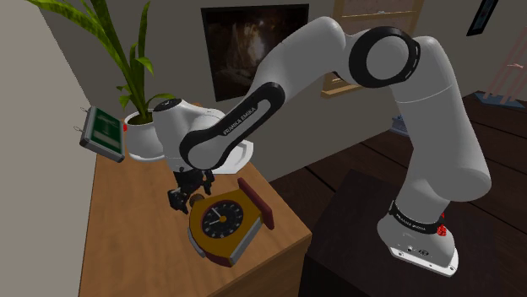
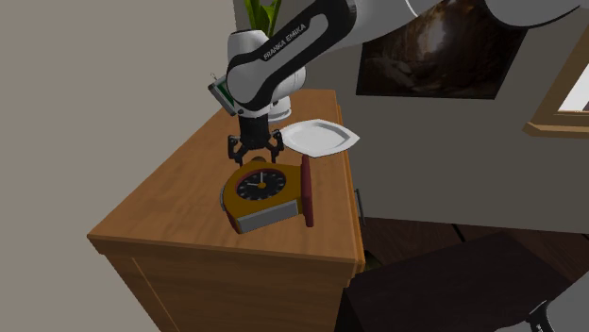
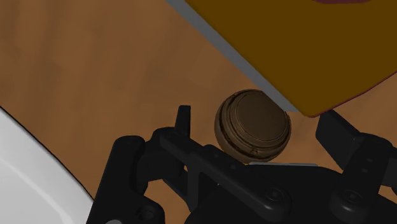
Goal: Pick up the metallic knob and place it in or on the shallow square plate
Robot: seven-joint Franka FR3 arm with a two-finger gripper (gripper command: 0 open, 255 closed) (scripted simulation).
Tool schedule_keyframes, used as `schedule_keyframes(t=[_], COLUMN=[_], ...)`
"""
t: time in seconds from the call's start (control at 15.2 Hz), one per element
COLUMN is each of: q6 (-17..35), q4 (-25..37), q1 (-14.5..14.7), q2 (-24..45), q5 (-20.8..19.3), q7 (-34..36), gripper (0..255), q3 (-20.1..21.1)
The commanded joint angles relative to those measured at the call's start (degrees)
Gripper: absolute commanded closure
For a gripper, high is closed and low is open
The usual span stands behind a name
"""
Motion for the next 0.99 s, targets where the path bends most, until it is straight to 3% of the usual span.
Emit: schedule_keyframes(t=[0.0,0.26,0.33,0.92], q6=[0.1,0.1,0.1,0.1], q4=[0.0,0.0,0.0,0.0], q1=[0.0,0.0,0.0,0.0], q2=[0.1,0.1,0.1,0.1], q5=[0.0,0.0,0.0,0.0], q7=[0.0,0.0,0.0,0.0], gripper=[0,0,255,255], q3=[0.0,0.0,0.0,0.0])
